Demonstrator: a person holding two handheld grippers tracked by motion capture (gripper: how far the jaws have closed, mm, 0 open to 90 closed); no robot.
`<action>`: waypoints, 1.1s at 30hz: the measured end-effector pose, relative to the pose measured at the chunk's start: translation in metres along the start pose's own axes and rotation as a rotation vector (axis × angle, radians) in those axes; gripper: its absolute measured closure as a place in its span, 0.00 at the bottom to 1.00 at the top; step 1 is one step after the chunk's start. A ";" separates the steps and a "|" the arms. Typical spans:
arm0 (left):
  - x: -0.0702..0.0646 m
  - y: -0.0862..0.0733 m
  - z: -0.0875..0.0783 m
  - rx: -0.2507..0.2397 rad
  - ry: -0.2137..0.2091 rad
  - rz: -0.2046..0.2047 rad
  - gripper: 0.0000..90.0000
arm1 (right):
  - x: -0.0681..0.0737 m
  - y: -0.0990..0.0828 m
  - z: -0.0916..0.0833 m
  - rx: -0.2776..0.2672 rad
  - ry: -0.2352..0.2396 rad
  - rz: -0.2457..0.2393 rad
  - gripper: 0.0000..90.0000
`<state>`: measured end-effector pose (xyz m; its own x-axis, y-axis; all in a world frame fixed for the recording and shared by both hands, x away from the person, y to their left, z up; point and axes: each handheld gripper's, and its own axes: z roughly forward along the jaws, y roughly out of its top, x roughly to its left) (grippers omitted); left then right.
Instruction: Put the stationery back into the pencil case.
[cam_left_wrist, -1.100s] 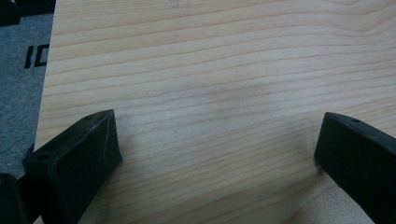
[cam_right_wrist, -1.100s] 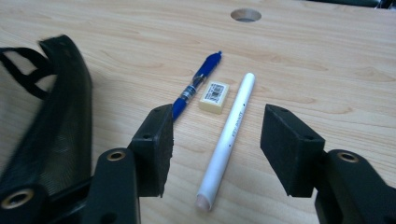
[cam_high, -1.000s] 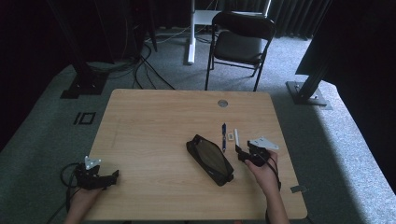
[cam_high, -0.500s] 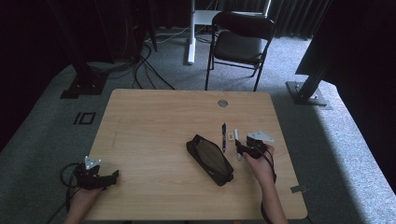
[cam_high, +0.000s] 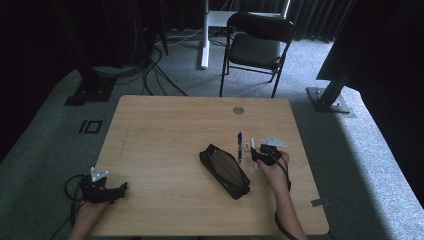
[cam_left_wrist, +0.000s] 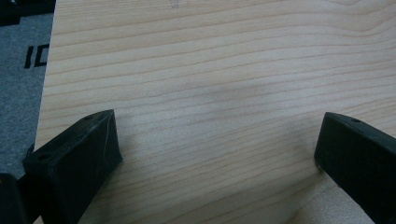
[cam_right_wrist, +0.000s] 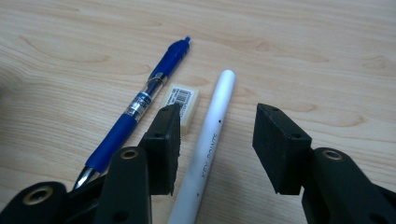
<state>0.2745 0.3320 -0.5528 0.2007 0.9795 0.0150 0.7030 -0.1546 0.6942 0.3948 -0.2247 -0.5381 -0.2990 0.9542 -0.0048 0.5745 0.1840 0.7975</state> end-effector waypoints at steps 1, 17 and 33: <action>0.000 0.000 0.000 0.000 0.000 0.000 0.00 | 0.000 -0.001 0.002 0.006 -0.001 -0.001 0.59; 0.000 0.000 0.000 0.000 0.000 0.000 0.00 | 0.003 -0.006 0.013 0.070 -0.021 0.034 0.74; 0.000 0.000 0.000 0.000 0.000 0.000 0.00 | -0.004 -0.007 0.010 0.065 -0.074 0.155 0.87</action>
<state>0.2745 0.3320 -0.5528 0.2006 0.9796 0.0147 0.7029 -0.1544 0.6943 0.3997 -0.2278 -0.5503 -0.1477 0.9866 0.0691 0.6582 0.0459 0.7514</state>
